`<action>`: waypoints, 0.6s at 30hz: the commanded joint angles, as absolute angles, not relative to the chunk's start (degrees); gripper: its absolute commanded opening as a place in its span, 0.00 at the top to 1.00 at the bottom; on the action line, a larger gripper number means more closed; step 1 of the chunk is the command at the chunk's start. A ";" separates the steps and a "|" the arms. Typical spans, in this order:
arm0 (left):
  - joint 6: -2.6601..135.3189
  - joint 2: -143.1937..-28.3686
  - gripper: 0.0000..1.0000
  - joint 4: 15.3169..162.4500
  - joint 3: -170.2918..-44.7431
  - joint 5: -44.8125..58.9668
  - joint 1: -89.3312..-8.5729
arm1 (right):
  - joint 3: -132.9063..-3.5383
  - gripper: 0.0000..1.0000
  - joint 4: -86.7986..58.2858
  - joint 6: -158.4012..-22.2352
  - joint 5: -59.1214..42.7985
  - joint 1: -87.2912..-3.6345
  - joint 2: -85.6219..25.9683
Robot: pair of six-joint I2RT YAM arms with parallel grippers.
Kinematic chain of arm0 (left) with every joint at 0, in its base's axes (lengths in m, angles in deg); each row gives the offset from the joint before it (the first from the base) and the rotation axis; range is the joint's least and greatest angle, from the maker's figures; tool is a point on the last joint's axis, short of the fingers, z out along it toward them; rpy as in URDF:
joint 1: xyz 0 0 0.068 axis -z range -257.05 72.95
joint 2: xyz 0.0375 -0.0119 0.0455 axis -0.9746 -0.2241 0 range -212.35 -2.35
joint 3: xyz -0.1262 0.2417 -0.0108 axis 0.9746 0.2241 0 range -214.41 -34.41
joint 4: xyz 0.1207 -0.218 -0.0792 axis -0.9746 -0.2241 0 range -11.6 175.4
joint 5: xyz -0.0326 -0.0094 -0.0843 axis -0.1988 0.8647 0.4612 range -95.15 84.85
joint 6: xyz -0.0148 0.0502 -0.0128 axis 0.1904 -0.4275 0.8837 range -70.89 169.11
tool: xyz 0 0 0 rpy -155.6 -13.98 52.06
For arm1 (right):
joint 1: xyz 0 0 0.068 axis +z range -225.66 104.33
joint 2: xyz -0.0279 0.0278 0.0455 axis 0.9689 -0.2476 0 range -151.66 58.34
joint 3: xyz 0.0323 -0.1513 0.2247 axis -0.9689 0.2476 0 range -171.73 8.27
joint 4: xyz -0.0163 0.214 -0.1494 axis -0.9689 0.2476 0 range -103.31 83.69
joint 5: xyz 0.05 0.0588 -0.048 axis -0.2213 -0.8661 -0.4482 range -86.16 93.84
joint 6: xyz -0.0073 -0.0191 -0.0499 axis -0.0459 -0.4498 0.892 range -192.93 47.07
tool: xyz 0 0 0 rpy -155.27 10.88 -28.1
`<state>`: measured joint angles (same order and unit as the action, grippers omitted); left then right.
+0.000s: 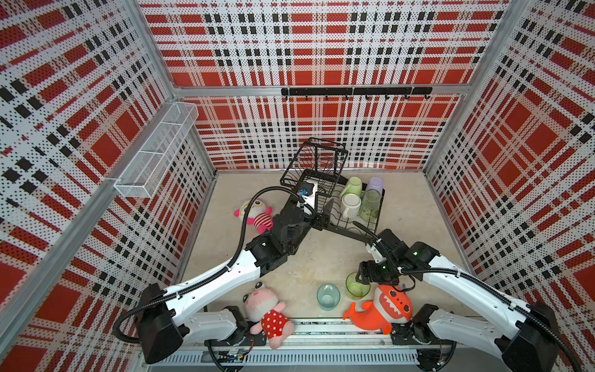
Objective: Load cups into a dish rack
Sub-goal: Pick up the cup from the bottom-center of the table.
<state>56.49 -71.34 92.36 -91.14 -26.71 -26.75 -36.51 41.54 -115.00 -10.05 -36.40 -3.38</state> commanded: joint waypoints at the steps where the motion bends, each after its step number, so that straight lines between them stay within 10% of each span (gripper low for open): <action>1: 57.38 -69.38 0.16 91.88 -91.03 -25.31 -28.51 | -35.65 0.20 40.02 -115.03 -8.45 -35.96 -4.44; 18: 61.06 -68.09 0.10 93.14 -88.93 -15.40 -34.94 | -33.46 0.77 33.97 -115.18 -7.99 -35.06 -6.35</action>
